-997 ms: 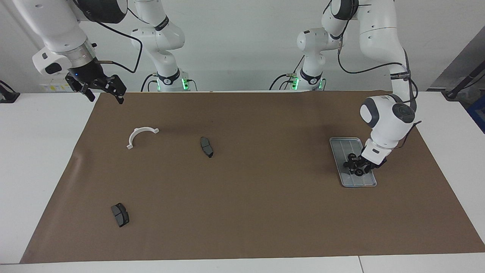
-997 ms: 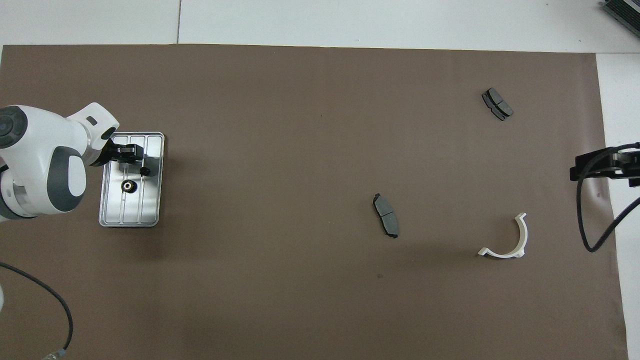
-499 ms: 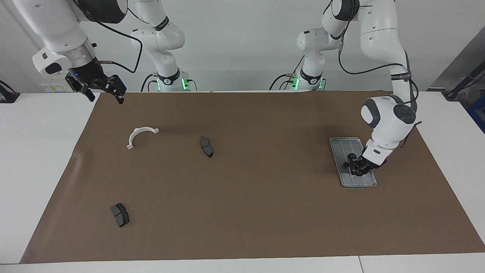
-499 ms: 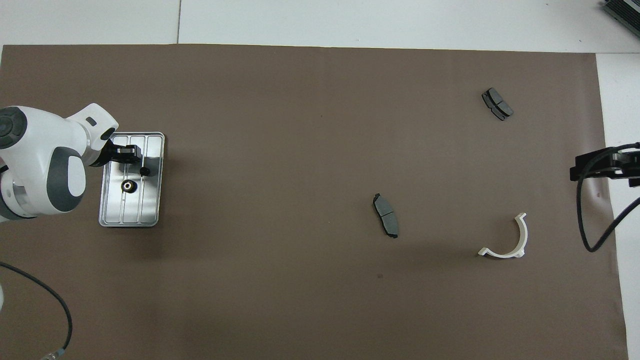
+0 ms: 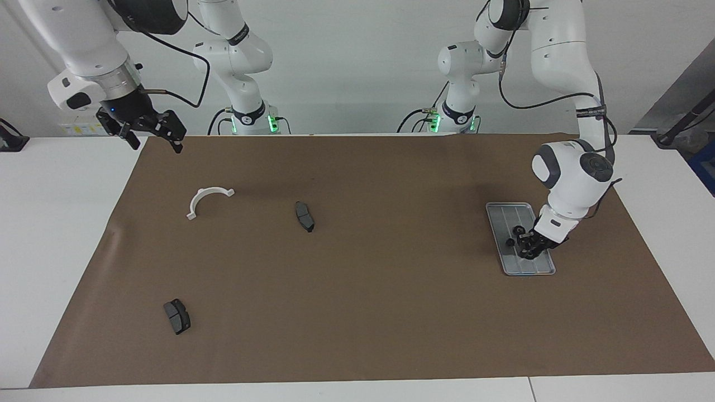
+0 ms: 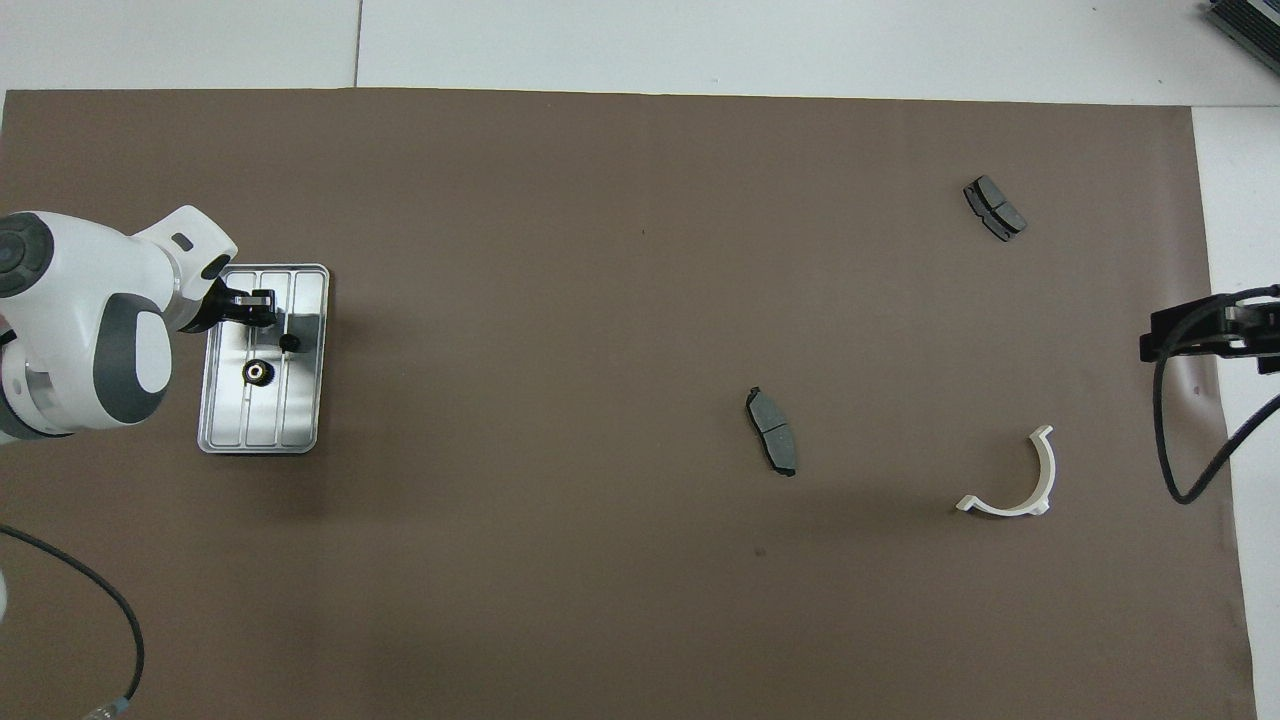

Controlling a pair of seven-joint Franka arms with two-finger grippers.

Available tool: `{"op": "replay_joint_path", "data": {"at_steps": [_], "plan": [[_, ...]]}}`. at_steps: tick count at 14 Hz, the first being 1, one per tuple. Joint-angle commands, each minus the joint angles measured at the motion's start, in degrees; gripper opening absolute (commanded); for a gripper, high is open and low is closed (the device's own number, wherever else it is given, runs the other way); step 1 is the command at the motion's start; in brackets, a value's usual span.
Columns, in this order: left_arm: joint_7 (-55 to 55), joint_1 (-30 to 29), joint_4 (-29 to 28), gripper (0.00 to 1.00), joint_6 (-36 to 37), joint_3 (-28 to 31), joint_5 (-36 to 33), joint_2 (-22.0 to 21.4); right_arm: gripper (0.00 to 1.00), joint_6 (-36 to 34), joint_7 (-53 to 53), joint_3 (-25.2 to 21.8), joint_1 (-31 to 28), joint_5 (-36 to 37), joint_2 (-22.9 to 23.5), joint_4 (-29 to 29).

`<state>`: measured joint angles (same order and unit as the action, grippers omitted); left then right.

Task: Place bearing gear from tray to pile
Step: 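Reach the left gripper into the metal tray and grasp a black gear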

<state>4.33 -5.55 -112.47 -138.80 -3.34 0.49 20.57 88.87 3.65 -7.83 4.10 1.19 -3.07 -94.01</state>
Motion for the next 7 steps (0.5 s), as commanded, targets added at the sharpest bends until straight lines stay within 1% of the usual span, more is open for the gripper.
{"op": "replay_joint_path", "data": {"at_steps": [1,3,5,7], "plan": [[0.24,0.10,0.84,0.00,0.80,0.00,-0.49,0.35,1.00,-0.54,0.13,0.54,-0.85,-1.37,-0.10,0.15],[-0.28,0.97,5.48,0.00,5.09,-0.09,-0.58,1.22,1.00,-0.54,0.13,0.54,-0.85,-1.37,-0.10,0.15],[-2.64,3.61,9.54,0.00,8.44,0.00,-0.67,1.84,1.00,-0.54,0.13,0.54,-0.85,-1.37,-0.10,0.15],[-8.08,6.33,10.26,0.00,8.81,0.00,-0.84,2.02,1.00,-0.54,0.13,0.62,-0.85,-1.37,-0.10,0.15]]}}
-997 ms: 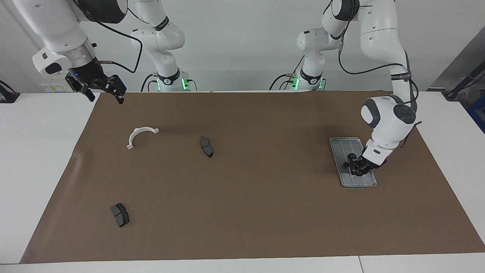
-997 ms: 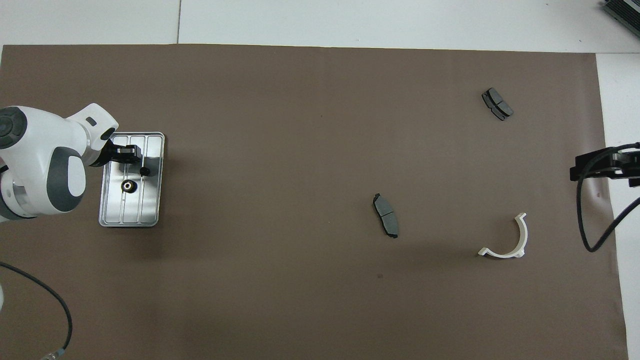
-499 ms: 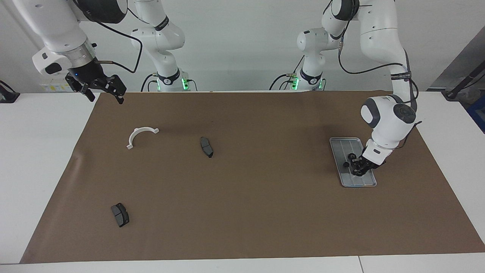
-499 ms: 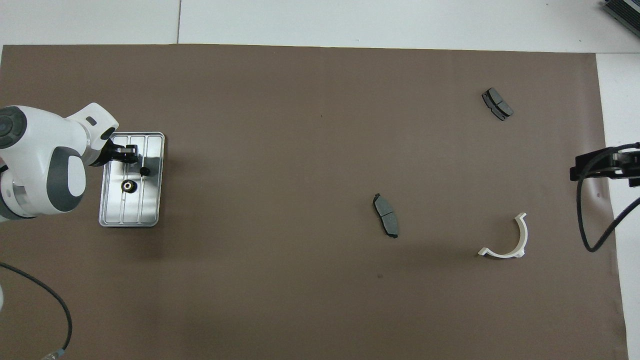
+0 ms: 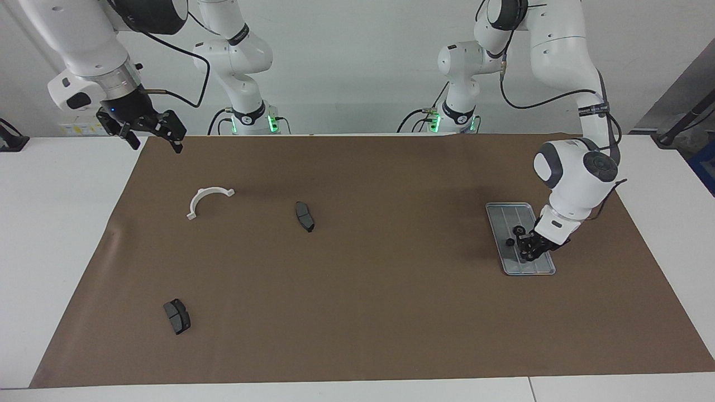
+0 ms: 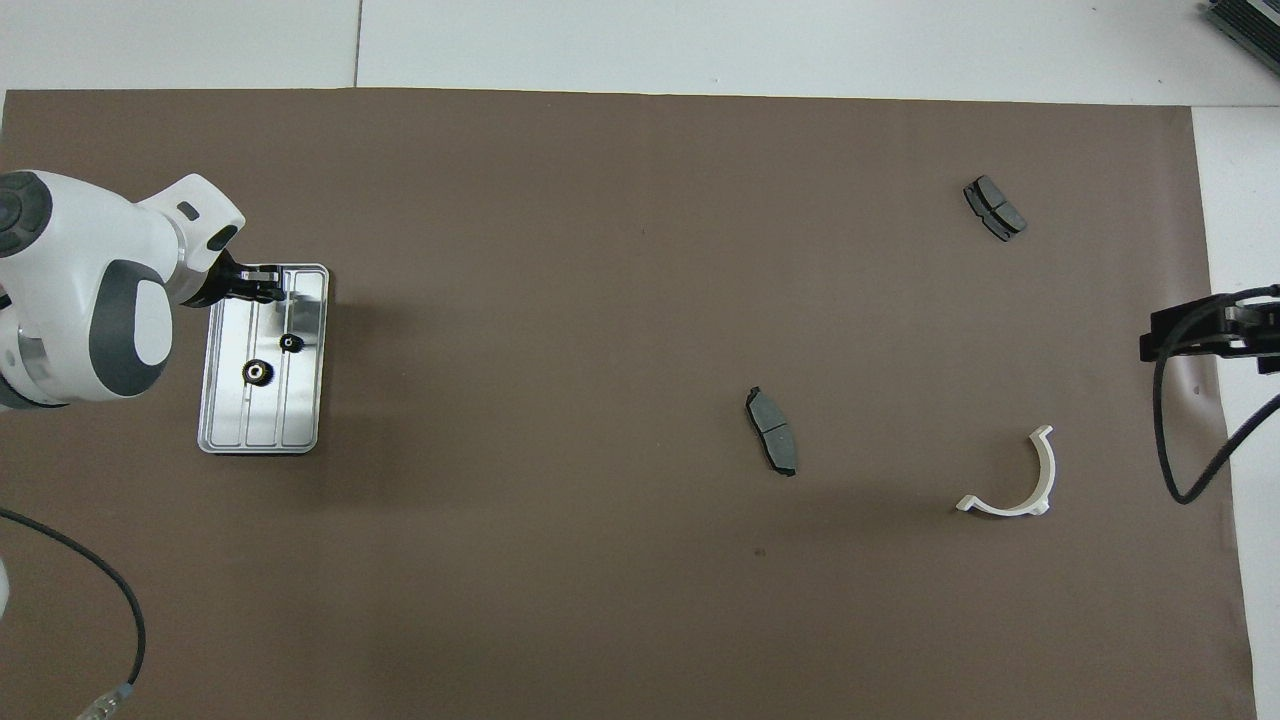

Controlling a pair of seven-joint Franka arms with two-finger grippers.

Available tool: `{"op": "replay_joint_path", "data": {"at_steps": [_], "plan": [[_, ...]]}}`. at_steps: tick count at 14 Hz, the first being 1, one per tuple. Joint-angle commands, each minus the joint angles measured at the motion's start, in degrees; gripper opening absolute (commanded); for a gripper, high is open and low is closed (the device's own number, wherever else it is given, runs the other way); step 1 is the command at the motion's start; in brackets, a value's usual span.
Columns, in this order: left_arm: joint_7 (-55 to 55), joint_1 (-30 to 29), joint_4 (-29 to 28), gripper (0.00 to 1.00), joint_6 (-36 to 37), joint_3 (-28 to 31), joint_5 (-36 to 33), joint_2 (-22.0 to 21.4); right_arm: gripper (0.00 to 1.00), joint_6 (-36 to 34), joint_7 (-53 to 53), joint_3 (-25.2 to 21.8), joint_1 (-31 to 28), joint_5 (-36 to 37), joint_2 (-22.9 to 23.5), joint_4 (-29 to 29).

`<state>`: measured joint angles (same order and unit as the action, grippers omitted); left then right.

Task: Place bearing gear from tray to pile
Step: 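Reach the left gripper into the metal tray and grasp a black gear, then carry the gear with the left gripper to mid-table and release it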

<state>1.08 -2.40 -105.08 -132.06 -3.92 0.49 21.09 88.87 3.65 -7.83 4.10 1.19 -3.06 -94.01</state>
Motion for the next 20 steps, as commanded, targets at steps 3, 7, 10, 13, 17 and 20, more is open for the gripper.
{"op": "replay_joint_path", "data": {"at_steps": [3,7,10,13,17,20], "plan": [[-18.34,11.85,1.99,0.00,2.16,0.59,-0.93,1.33,1.00,-0.54,0.13,0.54,-0.85,-1.37,-0.10,0.15],[-36.03,24.16,1.73,0.00,1.72,0.67,-1.02,1.24,1.00,-0.54,0.13,0.54,-0.85,-1.37,-0.10,0.15],[-43.16,32.26,-0.56,0.00,-1.17,0.67,-1.02,0.62,1.00,-0.54,0.13,0.54,-0.85,-1.37,-0.10,0.15],[-45.99,36.31,-2.49,0.00,-4.25,0.67,-1.02,0.53,1.00,-0.54,0.13,0.54,-0.85,-1.37,-0.10,0.15],[-47.49,37.73,-2.06,0.85,-4.09,0.59,-1.02,0.53,1.00,-0.54,0.13,0.54,-0.85,-1.37,-0.10,0.15],[-46.97,35.89,-0.74,1.00,-2.68,1.20,-1.02,0.01,1.00,-0.19,-0.92,0.71,-1.37,-1.72,-0.19,-0.38]]}}
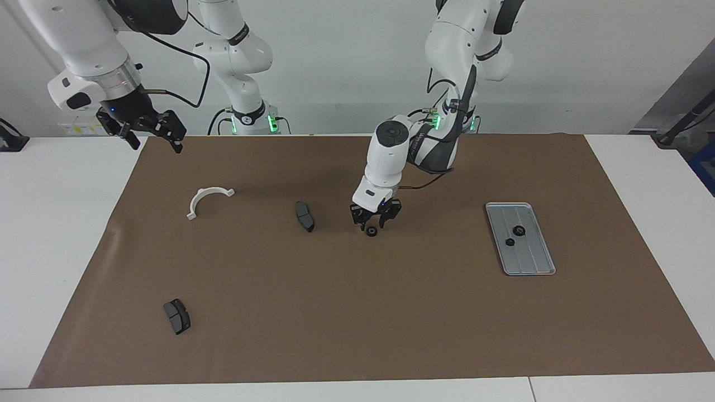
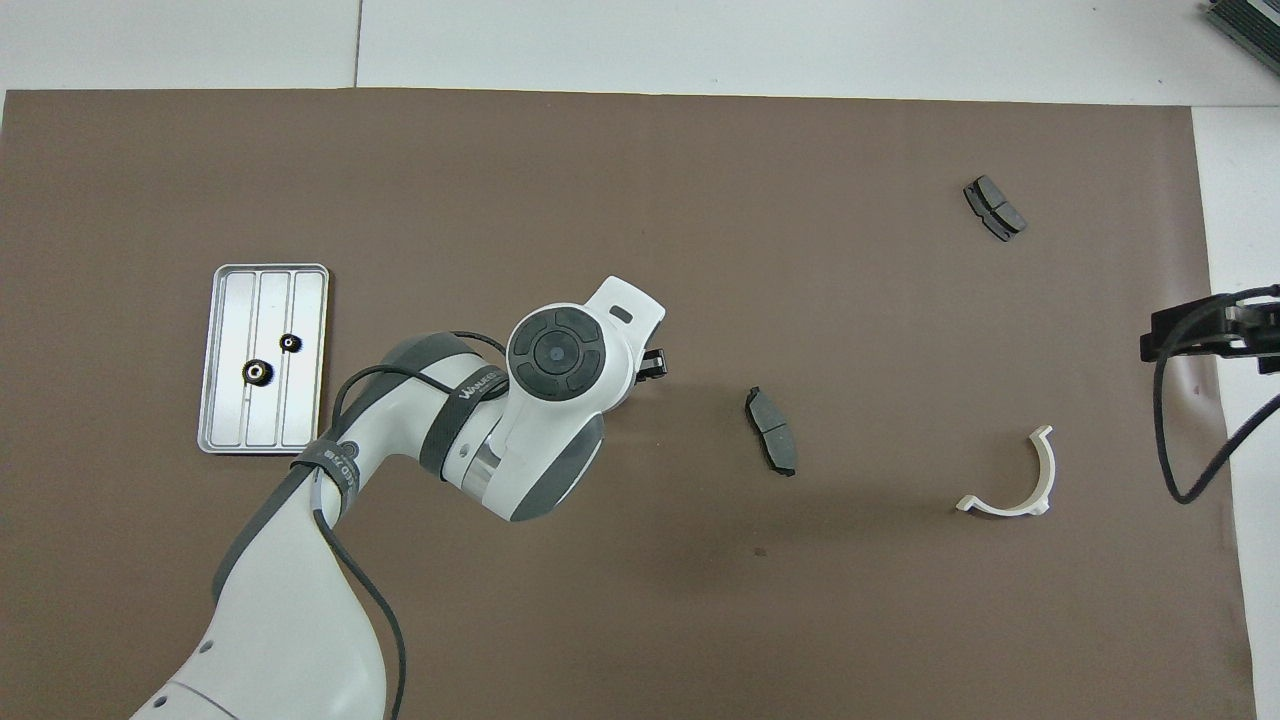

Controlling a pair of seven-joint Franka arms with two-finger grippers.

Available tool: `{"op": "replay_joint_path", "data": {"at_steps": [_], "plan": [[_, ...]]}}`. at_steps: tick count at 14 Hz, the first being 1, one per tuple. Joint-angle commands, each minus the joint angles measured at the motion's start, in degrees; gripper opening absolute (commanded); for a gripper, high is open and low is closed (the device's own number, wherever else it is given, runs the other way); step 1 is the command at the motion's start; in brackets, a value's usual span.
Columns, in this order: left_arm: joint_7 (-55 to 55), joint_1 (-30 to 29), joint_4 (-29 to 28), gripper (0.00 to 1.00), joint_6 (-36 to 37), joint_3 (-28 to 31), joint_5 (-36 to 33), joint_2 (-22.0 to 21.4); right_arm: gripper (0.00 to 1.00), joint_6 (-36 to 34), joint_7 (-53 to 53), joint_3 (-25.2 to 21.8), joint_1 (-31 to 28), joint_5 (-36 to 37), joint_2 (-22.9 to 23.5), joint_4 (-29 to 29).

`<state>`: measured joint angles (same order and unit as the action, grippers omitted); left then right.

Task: Place bearing gear from tray to pile
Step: 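Carry the gear with the left gripper to mid-table and release it, then grasp the gear with the right gripper while the left gripper withdraws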

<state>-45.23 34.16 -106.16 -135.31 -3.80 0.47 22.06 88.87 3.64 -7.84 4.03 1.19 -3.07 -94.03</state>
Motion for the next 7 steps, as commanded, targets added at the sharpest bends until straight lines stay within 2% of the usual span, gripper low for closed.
{"op": "replay_joint_path", "data": {"at_steps": [1,4,7], "plan": [[-0.39,-2.67,0.60,1.00,1.45,1.34,-1.00,-2.01,1.00,2.68,-0.75,2.11,-1.22,-2.94,-0.45,-1.76],[9.15,-13.38,0.61,1.00,6.36,1.17,-1.00,-5.01,1.00,12.62,2.93,10.09,-2.01,-3.12,-0.10,-5.99],[25.58,-22.62,0.08,1.00,9.80,1.17,-1.00,-5.89,1.00,18.16,10.56,17.83,-2.01,-1.99,5.86,-5.56]]}}
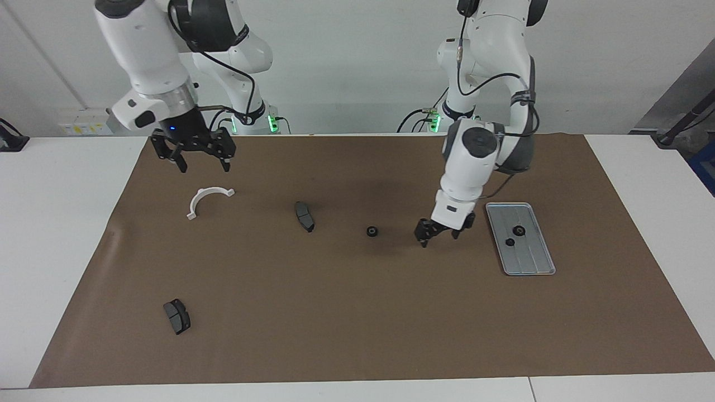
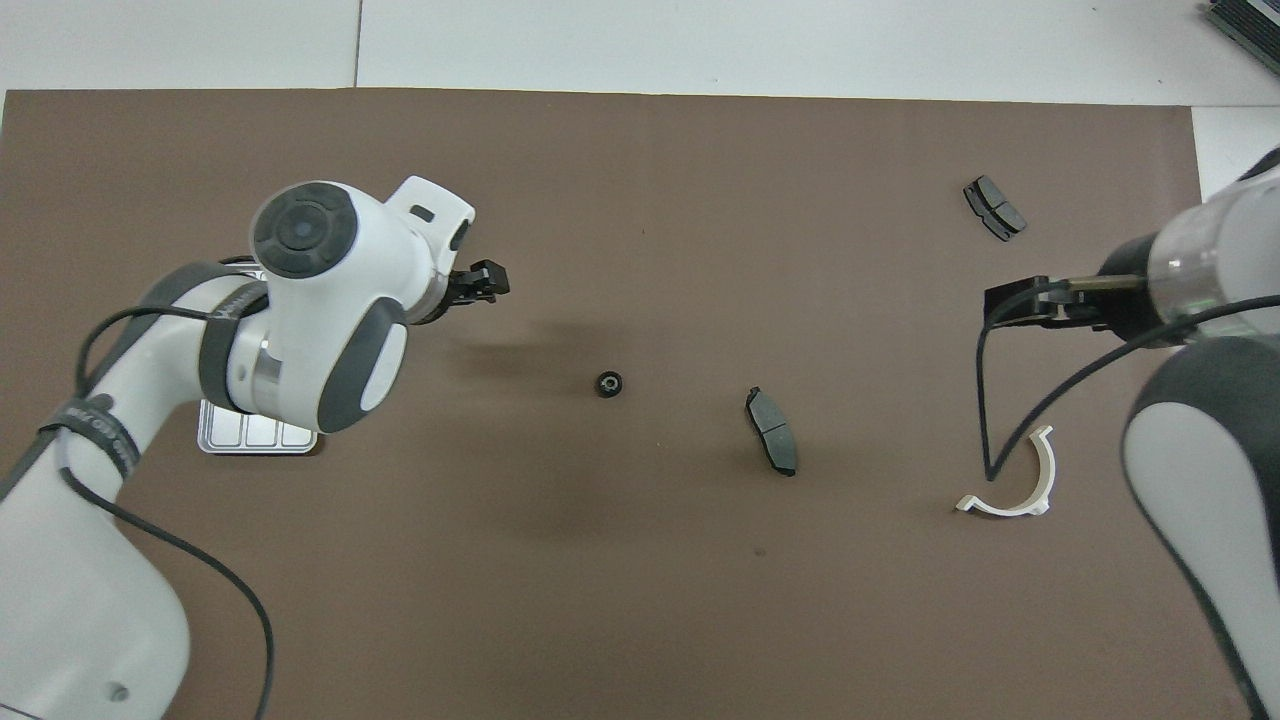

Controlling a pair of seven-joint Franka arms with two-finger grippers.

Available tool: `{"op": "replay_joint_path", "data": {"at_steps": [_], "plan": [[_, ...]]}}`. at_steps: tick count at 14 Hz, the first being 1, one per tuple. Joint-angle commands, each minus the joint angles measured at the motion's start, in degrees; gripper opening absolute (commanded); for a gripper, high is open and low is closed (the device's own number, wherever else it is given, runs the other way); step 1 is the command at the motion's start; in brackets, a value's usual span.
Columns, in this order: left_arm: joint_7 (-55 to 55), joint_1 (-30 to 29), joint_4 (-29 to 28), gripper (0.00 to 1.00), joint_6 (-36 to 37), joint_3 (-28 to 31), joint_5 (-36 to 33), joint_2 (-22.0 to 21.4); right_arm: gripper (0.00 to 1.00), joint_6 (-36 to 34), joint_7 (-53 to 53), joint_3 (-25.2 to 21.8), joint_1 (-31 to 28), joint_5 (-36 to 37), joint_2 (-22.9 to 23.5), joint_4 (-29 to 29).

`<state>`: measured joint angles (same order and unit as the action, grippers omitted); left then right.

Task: Place bearing gear from tray to pile
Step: 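Grasp the gear with the right gripper while the left gripper withdraws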

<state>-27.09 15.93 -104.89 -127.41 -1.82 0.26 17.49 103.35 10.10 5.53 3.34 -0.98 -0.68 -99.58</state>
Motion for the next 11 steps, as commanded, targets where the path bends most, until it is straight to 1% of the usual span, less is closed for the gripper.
{"op": "replay_joint_path", "data": {"at_steps": [1,3,4,5,6,9,11], "plan": [[12.27,-6.94,-1.46,1.00,1.99,-0.82,-0.78,-1.32,1.00,5.18,7.97,6.57,-1.31,0.01,5.49,0.26],[21.41,-10.99,-2.25,1.00,1.90,-0.73,-0.70,-1.67,1.00,9.22,12.29,10.70,-1.05,0.62,9.01,0.52],[26.85,-12.84,-3.21,1.00,1.64,-0.73,-0.70,-1.94,1.00,11.94,16.14,13.16,-0.70,3.41,11.38,0.52],[32.30,-14.95,-4.35,1.00,1.11,-0.73,-0.70,-2.37,1.00,14.57,21.92,16.75,-0.70,7.79,14.10,0.70],[37.06,-16.45,-5.84,0.96,0.15,-0.73,-0.70,-2.81,1.00,15.91,27.81,19.92,-0.70,11.66,16.65,1.48],[46.31,-18.65,-10.58,0.86,-5.20,-0.73,-0.70,-3.78,1.00,17.32,38.91,25.82,-0.17,18.79,22.46,3.42],[49.31,-19.01,-12.70,0.73,-7.06,-0.73,-0.70,-3.96,1.00,23.19,43.14,27.07,0.35,20.22,24.57,3.34]]}}
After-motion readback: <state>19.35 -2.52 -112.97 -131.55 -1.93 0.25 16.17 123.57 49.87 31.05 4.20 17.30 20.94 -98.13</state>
